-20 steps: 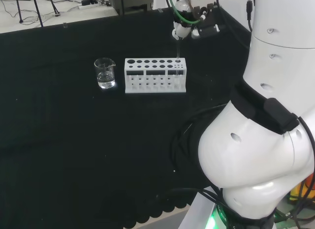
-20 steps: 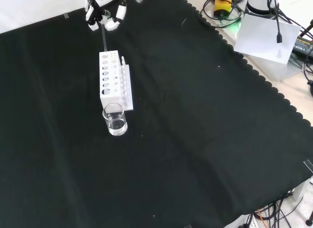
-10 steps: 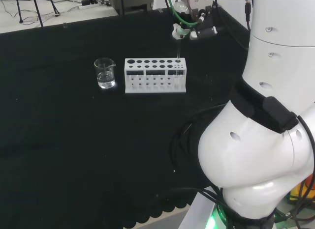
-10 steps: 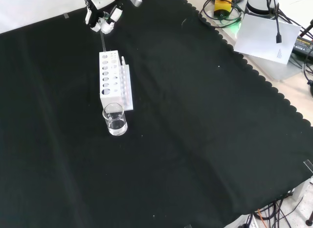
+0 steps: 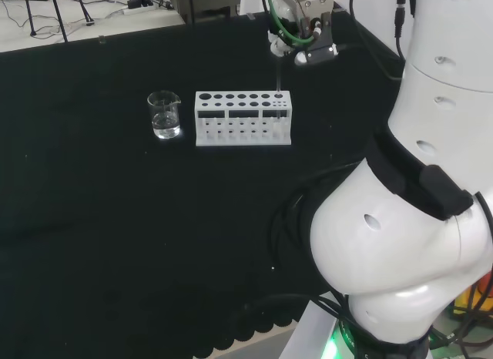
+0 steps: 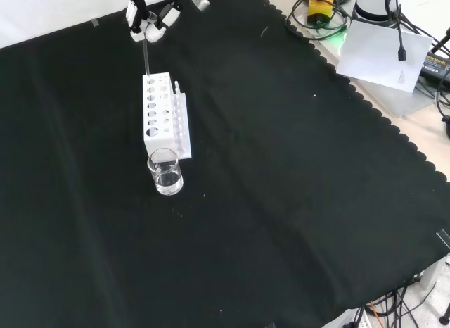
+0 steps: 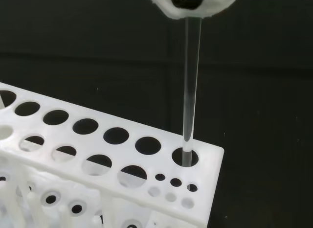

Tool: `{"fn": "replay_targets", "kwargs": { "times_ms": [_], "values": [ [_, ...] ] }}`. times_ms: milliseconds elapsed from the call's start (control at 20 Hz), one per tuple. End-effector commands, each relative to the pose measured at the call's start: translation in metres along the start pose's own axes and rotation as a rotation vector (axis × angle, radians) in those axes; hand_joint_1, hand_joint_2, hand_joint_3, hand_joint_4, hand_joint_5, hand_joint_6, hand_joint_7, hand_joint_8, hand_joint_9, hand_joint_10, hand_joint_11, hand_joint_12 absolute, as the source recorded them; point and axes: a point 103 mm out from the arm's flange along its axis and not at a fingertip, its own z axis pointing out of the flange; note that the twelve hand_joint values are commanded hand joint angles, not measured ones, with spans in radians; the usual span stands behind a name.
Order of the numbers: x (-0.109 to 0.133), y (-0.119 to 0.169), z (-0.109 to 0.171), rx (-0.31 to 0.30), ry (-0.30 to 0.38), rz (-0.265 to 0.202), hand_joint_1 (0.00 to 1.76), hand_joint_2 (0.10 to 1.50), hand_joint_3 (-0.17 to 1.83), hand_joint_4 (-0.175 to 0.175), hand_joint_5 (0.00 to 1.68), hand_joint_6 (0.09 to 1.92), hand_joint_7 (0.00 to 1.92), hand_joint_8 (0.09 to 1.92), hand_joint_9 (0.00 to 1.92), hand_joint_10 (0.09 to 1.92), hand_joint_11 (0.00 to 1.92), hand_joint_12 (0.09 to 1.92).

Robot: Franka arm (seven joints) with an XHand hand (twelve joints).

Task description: Take the glass rod from the white test tube rack.

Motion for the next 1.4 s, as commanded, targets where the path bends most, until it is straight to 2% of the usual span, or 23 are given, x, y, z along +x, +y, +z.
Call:
{"fn": "replay_targets", "kwargs": {
  "times_ms": [50,400,650,850,1400],
  "values": [
    [0.000,-0.010,-0.053,-0.141,0.001,-0.009,1.30,1.04,0.06,-0.175,1.11,0.49,1.10,1.14,1.53,0.96,1.40,1.11],
    [-0.003,-0.022,-0.088,-0.112,0.007,-0.019,1.30,1.05,0.04,-0.175,1.12,0.47,1.09,1.15,1.54,0.94,1.39,1.14],
    [-0.002,-0.032,-0.123,-0.091,-0.003,-0.020,1.30,1.06,0.02,-0.175,1.11,0.47,1.09,1.16,1.54,0.94,1.38,1.17],
    [0.003,-0.039,-0.142,-0.105,-0.013,-0.026,1.30,1.06,0.02,-0.175,1.12,0.47,1.08,1.16,1.55,0.94,1.38,1.17],
    [0.028,-0.042,-0.160,-0.130,-0.016,-0.075,1.30,1.07,0.01,-0.175,1.12,0.46,1.08,1.16,1.55,0.94,1.38,1.17]
  ]
}}
